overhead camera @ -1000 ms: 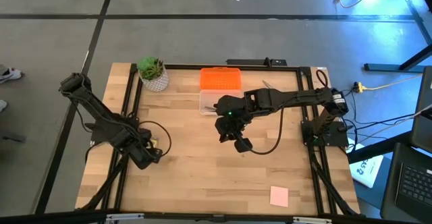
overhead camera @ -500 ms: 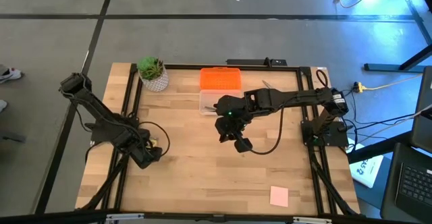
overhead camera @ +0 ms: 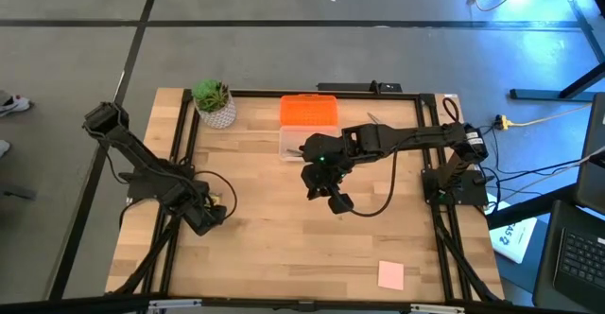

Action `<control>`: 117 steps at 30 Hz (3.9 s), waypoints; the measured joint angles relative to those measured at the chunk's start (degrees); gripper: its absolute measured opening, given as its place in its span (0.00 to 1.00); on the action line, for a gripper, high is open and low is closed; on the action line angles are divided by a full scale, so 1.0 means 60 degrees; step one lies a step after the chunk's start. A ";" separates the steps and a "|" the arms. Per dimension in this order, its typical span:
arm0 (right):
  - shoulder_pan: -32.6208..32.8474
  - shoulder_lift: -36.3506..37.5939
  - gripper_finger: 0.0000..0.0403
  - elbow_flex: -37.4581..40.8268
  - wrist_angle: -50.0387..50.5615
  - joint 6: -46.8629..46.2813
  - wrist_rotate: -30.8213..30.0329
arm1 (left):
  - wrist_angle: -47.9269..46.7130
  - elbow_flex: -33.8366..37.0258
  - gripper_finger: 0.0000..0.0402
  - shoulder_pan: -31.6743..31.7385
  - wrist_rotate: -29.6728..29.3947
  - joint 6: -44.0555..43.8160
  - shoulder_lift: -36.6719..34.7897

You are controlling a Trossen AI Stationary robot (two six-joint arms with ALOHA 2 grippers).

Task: Pack school essentials
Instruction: Put the yellow crayon box into the orange supply box

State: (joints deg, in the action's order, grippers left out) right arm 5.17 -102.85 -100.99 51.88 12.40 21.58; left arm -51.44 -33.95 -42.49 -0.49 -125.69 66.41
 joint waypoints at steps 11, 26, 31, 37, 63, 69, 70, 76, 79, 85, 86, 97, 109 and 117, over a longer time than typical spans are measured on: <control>0.0000 0.0000 0.08 0.0000 0.0000 0.0000 0.0000 | 0.0623 0.0585 0.99 0.0432 0.0004 0.0040 0.0000; 0.0000 0.0000 0.08 0.0000 -0.0001 0.0000 0.0000 | 0.1036 0.1133 0.99 0.0520 0.0003 0.0047 0.0000; 0.0000 0.0000 0.08 0.0000 -0.0003 0.0004 0.0004 | 0.0934 0.1133 0.99 0.0520 0.0000 0.0047 0.0044; 0.0000 0.0000 0.08 0.0000 -0.0026 0.0000 0.0000 | 0.1011 0.1131 0.98 0.0520 0.0012 0.0047 0.0288; 0.0000 0.0000 0.08 0.0000 -0.0066 0.0000 0.0001 | 0.1372 0.1024 0.76 0.0837 -0.0248 0.1199 0.0295; 0.0000 -0.0003 0.08 0.0000 -0.0074 0.0001 0.0003 | 0.1567 0.0782 0.76 0.0852 -0.1403 0.2082 -0.0032; 0.0000 -0.0001 0.08 0.0000 -0.0085 0.0000 0.0003 | 0.1627 0.0734 0.76 0.0888 -0.1505 0.2241 -0.0078; 0.0000 -0.0001 0.08 0.0000 -0.0224 0.0000 0.0000 | 0.1562 0.0528 0.76 0.1201 -0.1475 0.4023 -0.0208; 0.0000 0.0000 0.08 0.0000 -0.0260 0.0000 0.0000 | 0.1550 0.0297 0.76 0.1413 -0.1440 0.5131 -0.0208; 0.0000 -0.0002 0.08 0.0000 -0.0262 0.0000 0.0000 | 0.1501 -0.0375 0.76 0.2014 -0.1410 0.7383 -0.0208; 0.0000 -0.0001 0.08 0.0000 -0.0262 0.0000 0.0001 | 0.1497 -0.0507 0.76 0.2146 -0.1393 0.7820 -0.0208; 0.0000 -0.0001 0.08 0.0000 -0.0259 0.0000 0.0000 | 0.1428 -0.1868 0.76 0.4205 -0.1217 1.2432 -0.0215; -0.0057 -0.0003 0.08 0.0000 -0.0617 0.0164 -0.0347 | 0.1601 -0.2844 0.76 0.6809 -0.1146 1.6504 -0.0003; -0.0398 0.0231 0.08 0.0000 -0.0540 -0.0925 -0.2652 | 0.3235 -0.2936 0.76 0.8092 -0.1108 1.8712 0.0668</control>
State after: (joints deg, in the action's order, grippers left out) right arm 2.78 -101.46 -100.99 48.64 6.86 5.67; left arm -32.02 -51.57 6.05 -7.14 -13.42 70.42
